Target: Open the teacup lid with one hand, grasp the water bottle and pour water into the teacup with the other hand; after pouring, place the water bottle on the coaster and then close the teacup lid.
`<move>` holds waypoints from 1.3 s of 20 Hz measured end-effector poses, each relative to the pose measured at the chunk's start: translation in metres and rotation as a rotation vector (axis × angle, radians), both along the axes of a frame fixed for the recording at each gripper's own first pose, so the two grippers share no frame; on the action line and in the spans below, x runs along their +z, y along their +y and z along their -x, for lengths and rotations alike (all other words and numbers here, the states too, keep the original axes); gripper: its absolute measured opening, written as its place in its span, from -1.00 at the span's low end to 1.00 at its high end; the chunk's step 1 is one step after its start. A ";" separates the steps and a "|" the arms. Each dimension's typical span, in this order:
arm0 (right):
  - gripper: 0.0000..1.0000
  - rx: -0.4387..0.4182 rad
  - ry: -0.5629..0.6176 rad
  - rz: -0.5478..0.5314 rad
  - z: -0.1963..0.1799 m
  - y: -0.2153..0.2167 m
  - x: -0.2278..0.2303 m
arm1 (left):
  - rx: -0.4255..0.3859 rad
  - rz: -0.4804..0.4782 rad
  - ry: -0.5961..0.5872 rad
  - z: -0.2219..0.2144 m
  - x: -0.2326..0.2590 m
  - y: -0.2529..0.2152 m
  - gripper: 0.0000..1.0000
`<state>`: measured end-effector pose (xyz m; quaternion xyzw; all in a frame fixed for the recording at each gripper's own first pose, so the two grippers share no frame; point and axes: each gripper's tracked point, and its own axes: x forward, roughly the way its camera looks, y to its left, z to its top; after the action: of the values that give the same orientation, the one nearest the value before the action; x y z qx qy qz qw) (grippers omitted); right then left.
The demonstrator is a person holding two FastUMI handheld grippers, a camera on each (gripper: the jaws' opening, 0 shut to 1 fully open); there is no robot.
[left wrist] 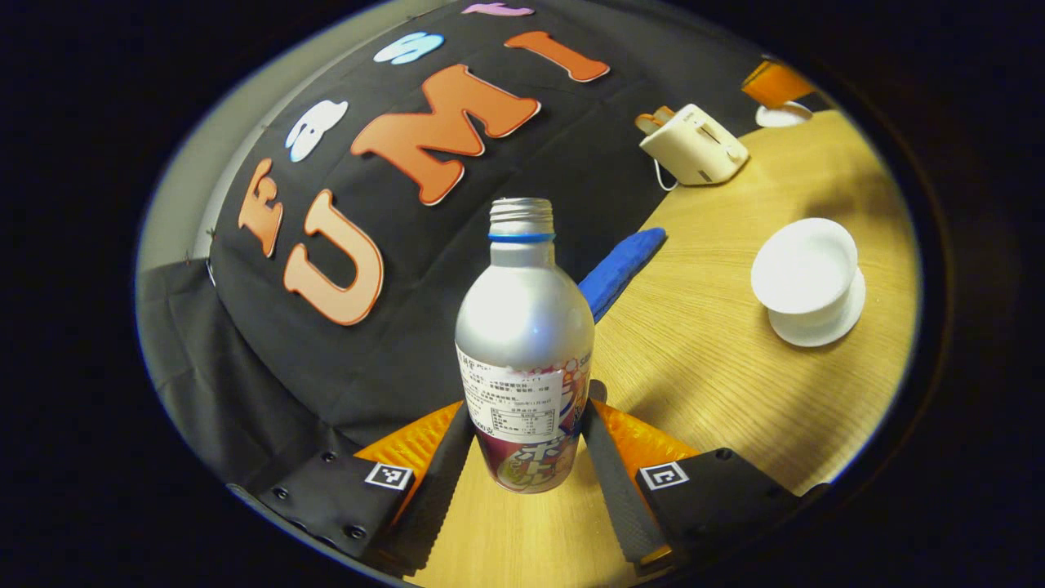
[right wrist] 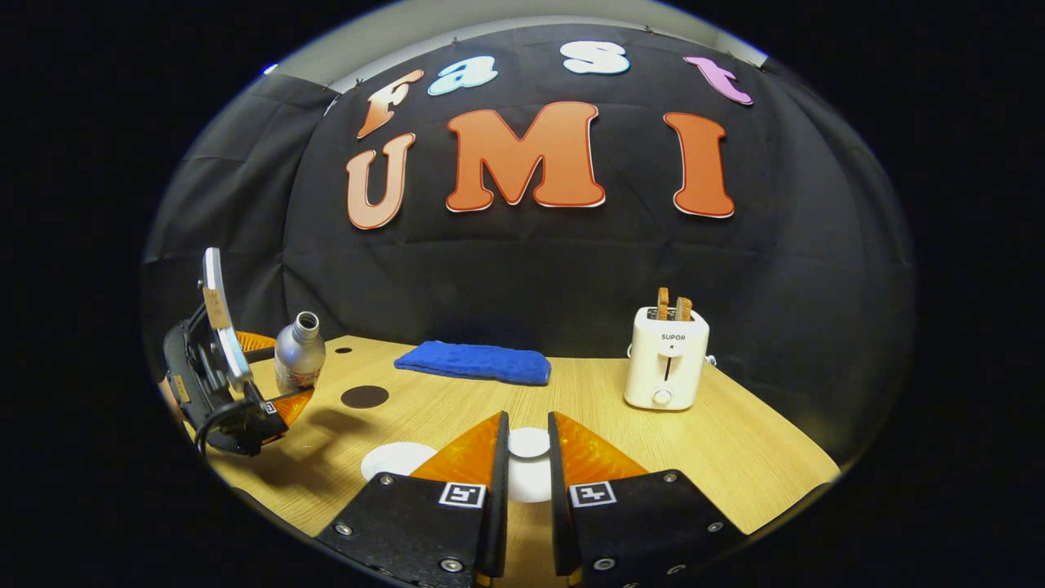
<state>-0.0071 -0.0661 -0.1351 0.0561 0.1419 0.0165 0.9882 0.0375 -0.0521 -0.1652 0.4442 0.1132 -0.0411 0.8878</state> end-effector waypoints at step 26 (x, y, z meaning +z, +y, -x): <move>-0.54 -0.037 0.016 -0.009 0.017 -0.030 -0.007 | -0.261 -0.687 -0.073 -0.004 0.016 -0.033 0.70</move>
<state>-0.0238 -0.0965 -0.1419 0.0630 0.1488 -0.0016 0.9869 0.0420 -0.0850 -0.1490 0.7283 0.0311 -0.0978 0.6776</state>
